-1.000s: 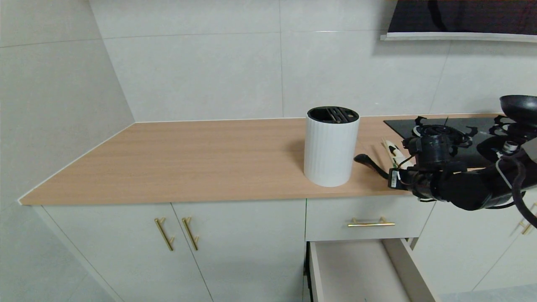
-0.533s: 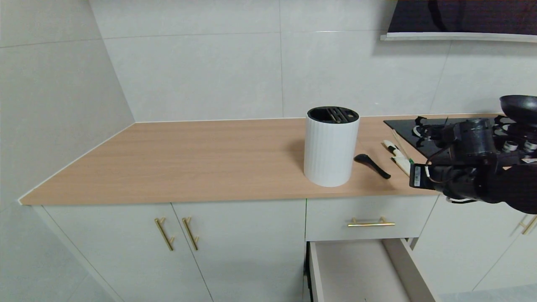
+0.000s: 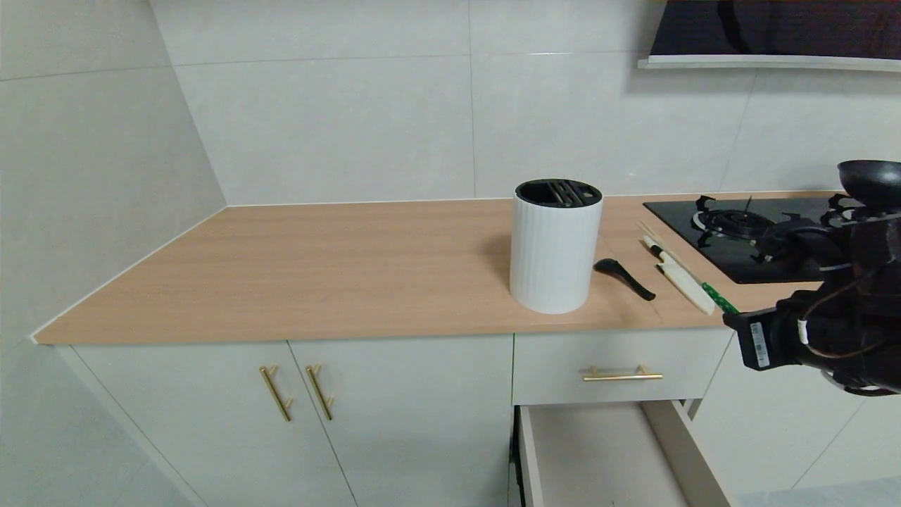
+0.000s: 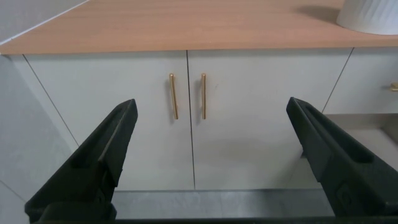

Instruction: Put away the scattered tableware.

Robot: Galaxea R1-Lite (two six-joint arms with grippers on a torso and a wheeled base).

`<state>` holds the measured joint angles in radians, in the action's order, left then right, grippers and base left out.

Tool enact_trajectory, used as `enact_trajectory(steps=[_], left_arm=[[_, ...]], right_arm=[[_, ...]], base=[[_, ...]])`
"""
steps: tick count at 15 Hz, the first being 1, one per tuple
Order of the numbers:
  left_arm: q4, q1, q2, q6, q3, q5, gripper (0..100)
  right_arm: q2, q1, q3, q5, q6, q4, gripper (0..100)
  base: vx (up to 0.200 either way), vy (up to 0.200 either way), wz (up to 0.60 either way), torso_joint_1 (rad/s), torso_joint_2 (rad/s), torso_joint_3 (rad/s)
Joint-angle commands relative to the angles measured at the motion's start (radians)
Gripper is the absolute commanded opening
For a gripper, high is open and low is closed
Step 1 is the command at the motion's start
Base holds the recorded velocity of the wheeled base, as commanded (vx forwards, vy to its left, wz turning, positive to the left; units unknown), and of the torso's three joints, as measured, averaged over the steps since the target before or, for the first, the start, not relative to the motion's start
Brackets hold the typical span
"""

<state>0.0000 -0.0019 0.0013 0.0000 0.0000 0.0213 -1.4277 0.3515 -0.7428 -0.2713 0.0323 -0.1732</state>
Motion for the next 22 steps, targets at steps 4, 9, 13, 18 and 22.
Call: enact_trajectory(steps=[4,9,13,18,22], left_arm=[[0.0,-0.001,0.0,0.0,0.0,0.0,100],[0.0,-0.001,0.0,0.0,0.0,0.0,100],[0.0,0.0,0.0,0.0,0.0,0.0,100],[0.0,-0.001,0.0,0.0,0.0,0.0,100],[0.0,-0.001,0.0,0.0,0.0,0.0,100]], right_arm=[[0.153,0.084,0.065,-0.002,0.074,0.101,0],[0.208,0.158,0.072,-0.008,0.109,0.25,0],[0.208,0.195,0.095,-0.008,0.112,0.25,0],[0.207,0.215,0.114,-0.006,0.147,0.25,0],[0.207,0.233,0.128,-0.006,0.149,0.25,0]], base=[[0.0,0.0,0.0,0.0,0.0,0.0],[0.0,0.0,0.0,0.0,0.0,0.0],[0.0,0.0,0.0,0.0,0.0,0.0],[0.0,0.0,0.0,-0.08,0.19,0.106],[0.0,0.0,0.0,-0.205,0.48,0.262]])
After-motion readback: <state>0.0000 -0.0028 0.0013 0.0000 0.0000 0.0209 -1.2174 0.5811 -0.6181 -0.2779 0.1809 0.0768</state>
